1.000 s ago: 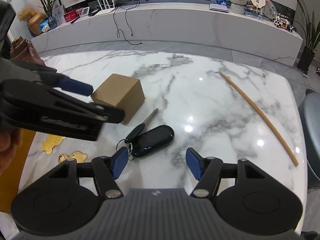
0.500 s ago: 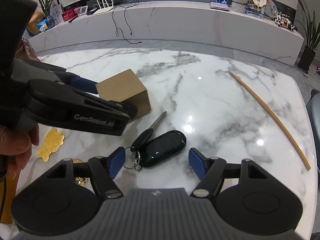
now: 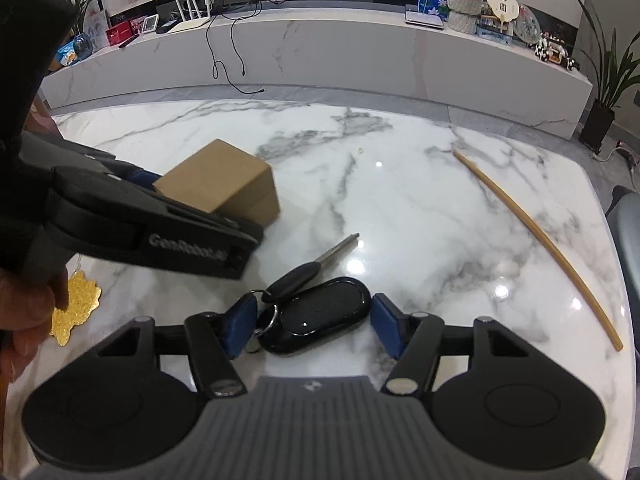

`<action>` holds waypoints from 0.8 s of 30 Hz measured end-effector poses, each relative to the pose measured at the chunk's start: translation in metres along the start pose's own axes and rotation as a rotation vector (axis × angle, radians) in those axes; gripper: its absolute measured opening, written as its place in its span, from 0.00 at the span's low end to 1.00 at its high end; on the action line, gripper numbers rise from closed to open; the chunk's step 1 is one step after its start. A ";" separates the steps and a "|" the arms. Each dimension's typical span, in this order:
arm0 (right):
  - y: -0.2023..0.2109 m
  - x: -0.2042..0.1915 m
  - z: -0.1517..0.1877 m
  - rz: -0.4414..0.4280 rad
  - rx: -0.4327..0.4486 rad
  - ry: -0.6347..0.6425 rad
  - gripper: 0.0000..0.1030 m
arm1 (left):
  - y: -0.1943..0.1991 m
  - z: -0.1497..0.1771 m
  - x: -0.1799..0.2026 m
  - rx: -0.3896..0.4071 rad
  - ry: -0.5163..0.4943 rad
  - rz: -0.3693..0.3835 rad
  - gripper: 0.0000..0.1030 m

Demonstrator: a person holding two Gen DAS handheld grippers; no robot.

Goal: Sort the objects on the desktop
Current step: 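Grasp the cardboard box with the left tool while the right tool grasps the black car key, then carry the cardboard box and car key over the storage box with both tools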

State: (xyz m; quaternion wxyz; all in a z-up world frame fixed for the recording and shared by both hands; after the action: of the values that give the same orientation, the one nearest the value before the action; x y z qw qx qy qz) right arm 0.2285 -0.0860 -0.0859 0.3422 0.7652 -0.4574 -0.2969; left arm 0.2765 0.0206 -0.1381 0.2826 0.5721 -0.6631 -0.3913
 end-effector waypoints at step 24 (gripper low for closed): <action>0.029 0.016 -0.008 -0.020 0.011 -0.066 0.62 | 0.044 0.011 -0.002 0.046 0.027 0.051 0.66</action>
State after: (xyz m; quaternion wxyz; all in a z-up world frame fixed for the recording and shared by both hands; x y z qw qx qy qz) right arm 0.2268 -0.1089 -0.0602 0.3197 0.7615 -0.4623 -0.3227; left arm 0.2445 0.0265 -0.1070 0.2881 0.5665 -0.6825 -0.3609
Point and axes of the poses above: each gripper's, at about its wrist camera, not at the fingertips, and y roughly against the way its jaws point, x to its right, z to its underside, the point moved 6 cm from there along -y, roughly the way its jaws point, and after that the axes turned 8 degrees about -y, right-handed, at the moved point
